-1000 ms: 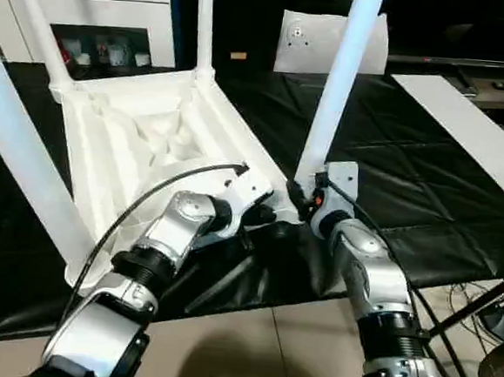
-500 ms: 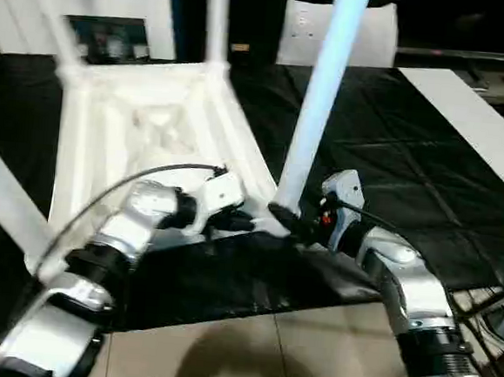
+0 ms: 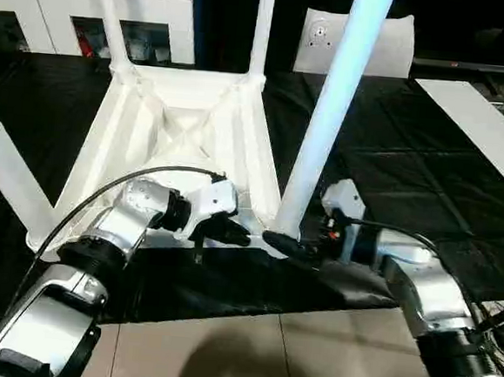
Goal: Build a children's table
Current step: Rotate leg to tighten
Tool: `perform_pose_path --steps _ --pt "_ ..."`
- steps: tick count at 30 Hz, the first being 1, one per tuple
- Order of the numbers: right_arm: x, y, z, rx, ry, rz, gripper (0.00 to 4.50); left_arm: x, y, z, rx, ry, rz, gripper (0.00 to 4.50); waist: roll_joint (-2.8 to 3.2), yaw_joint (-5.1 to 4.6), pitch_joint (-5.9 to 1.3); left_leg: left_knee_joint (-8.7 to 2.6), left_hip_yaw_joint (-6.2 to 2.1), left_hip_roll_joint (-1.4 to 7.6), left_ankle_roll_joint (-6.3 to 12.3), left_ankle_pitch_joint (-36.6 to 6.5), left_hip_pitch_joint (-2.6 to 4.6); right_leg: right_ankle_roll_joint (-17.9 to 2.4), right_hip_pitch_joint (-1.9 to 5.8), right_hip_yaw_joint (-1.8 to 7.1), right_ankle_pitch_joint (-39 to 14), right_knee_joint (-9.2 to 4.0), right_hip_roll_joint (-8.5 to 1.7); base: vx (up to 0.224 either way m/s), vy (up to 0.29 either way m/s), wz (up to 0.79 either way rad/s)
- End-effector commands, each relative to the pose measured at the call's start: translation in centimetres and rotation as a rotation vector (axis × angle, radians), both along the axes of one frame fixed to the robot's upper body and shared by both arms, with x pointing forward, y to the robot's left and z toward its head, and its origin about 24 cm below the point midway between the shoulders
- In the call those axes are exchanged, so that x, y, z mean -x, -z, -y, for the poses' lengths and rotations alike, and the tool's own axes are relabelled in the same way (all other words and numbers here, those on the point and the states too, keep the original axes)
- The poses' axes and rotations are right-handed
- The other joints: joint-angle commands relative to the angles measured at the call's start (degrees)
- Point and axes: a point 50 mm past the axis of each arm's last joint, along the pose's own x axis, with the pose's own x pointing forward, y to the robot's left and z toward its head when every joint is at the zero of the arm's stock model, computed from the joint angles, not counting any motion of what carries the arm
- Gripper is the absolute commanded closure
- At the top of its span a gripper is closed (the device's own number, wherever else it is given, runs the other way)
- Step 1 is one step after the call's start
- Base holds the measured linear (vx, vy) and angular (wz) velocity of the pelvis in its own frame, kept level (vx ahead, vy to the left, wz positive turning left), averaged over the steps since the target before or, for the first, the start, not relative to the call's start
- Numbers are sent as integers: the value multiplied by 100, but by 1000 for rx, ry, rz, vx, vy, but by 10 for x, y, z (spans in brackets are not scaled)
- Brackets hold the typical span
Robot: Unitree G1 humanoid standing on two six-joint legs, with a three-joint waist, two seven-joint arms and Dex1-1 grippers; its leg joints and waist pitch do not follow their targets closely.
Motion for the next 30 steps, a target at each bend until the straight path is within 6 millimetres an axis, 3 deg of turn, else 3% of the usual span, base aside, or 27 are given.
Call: perform_pose_path --steps 1,6,11,14,20,25,27,30 --pt "7 4 -5 9 -69 -14 0 -4 1 -9 -59 -42 3 406 16 -7 -347 -422 -31 216 94 -1619 116 -1223 261 220 -1576 -348 -299 0 0 0" --pt "5 4 0 13 -44 -9 0 -8 -1 -11 -68 -85 14 389 17 -17 -359 -406 -27 211 165 -1440 105 -1299 273 214 -1295 -321 -288 0 0 0" --pt "5 5 1 17 -41 -8 0 -8 -2 -7 -27 -70 8 389 18 -13 -356 -407 -27 209 164 -1507 106 -1303 276 211 -1402 -332 -290 0 0 0" --pt "6 5 2 20 -42 -7 0 -7 -2 -5 5 -66 -11 423 21 -12 -357 -405 -25 209 179 -1472 110 -1334 275 209 -1309 -327 -284 0 0 0" --pt "5 6 4 36 -43 -2 0 -5 -1 -5 -3 -39 -35 440 20 -8 -367 -399 -25 208 188 -1435 107 -1352 285 209 -1239 -315 -289 0 0 0" --pt "2 2 8 41 -53 11 0 -1 -3 -2 5 56 -50 440 11 -8 -364 -392 -23 205 235 -1397 100 -1369 294 204 -1233 -315 -291 0 0 0" --pt "1 0 12 40 -97 -1 0 5 -5 3 23 169 -55 440 15 -6 -367 -388 -20 208 261 -1391 106 -1390 295 203 -1228 -319 -292 0 0 0" --pt "3 -2 14 38 -154 -24 17 8 -6 4 20 221 -69 447 28 37 -373 -379 -6 228 315 -1282 100 -1490 300 196 -955 -277 -279 0 0 0"
